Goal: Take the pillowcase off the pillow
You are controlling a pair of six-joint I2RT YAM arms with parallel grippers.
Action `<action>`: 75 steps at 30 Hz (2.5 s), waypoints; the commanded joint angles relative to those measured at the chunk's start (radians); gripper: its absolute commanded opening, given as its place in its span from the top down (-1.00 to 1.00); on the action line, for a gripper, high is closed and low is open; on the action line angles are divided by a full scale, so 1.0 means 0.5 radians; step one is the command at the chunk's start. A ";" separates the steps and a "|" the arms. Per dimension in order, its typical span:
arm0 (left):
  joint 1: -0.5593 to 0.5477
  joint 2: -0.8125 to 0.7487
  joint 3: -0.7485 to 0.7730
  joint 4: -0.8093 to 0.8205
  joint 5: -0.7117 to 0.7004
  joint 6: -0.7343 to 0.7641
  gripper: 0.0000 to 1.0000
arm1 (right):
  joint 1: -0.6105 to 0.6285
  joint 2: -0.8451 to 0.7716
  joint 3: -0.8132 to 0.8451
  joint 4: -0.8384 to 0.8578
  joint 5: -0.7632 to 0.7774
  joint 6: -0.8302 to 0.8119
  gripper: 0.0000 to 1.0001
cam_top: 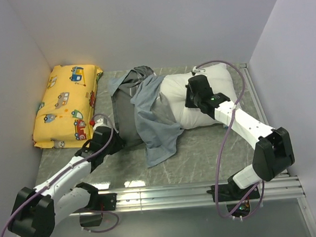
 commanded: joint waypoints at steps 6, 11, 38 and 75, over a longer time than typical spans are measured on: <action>-0.007 0.149 0.078 0.276 -0.062 -0.030 0.99 | 0.302 -0.163 0.096 -0.096 0.301 -0.141 -0.27; -0.004 0.085 0.091 0.188 -0.117 -0.049 0.99 | 0.462 -0.077 0.118 -0.112 0.443 -0.120 -0.71; 1.548 -0.198 0.484 0.055 0.478 -0.104 0.99 | -0.388 -0.221 -0.094 -0.035 0.074 0.022 1.00; -0.044 1.287 2.183 -0.224 -0.154 0.678 -0.60 | 0.398 -0.154 -0.959 0.477 0.237 0.341 1.00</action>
